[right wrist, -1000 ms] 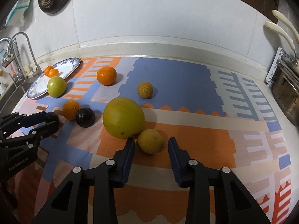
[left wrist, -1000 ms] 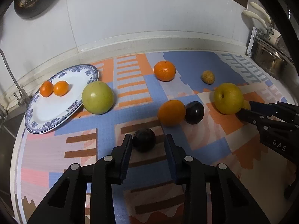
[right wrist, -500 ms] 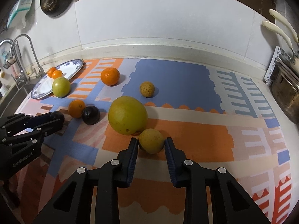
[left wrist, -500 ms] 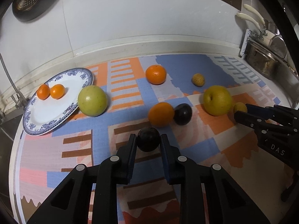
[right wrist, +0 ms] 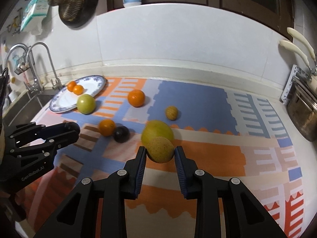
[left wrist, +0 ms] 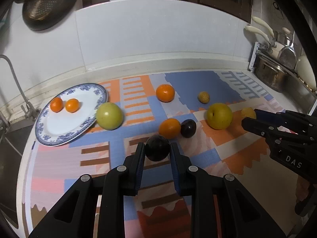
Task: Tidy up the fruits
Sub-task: 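Grasp a dark plum with the left tool while the right tool grasps a small brown fruit, then carry the plum and brown fruit onto the plate and open both tools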
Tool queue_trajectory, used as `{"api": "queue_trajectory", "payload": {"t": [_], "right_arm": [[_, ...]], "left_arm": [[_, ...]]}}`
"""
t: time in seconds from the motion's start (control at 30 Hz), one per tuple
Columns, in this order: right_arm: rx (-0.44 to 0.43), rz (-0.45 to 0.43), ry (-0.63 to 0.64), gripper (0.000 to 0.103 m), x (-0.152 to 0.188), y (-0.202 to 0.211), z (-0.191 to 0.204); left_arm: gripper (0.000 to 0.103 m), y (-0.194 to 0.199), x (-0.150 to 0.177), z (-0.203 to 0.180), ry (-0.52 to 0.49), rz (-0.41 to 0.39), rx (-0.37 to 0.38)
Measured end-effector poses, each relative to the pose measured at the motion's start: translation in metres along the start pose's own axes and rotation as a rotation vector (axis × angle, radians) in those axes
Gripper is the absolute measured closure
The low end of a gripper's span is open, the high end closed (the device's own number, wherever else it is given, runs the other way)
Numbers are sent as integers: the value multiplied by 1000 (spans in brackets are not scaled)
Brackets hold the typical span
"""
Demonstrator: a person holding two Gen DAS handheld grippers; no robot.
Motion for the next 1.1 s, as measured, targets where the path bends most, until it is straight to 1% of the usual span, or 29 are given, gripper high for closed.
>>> {"api": "queue_trajectory", "payload": {"t": [0.37,0.73,1.1], "right_arm": [[-45,-63,44,72,-17,20,32],[-71,-90,64,72,-32,33,70],[-105,-110,72,72,-49,35,105]], "left_arm": [[78,36,1,25,37,-60,-14],[78,62,3,57,57,-96,-15],[78,79,-3,90,73,-112,-17]]}}
Point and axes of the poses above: each gripper's, at about its wrist camera, not at the fingertips, and y roughly against the way its jaws point, z to its left, x to its underside, the point moved 1 cm from there along -y, roughly the way its jaws point, and after that the axes turned 14 degrees about y, right-handed, at the moved point
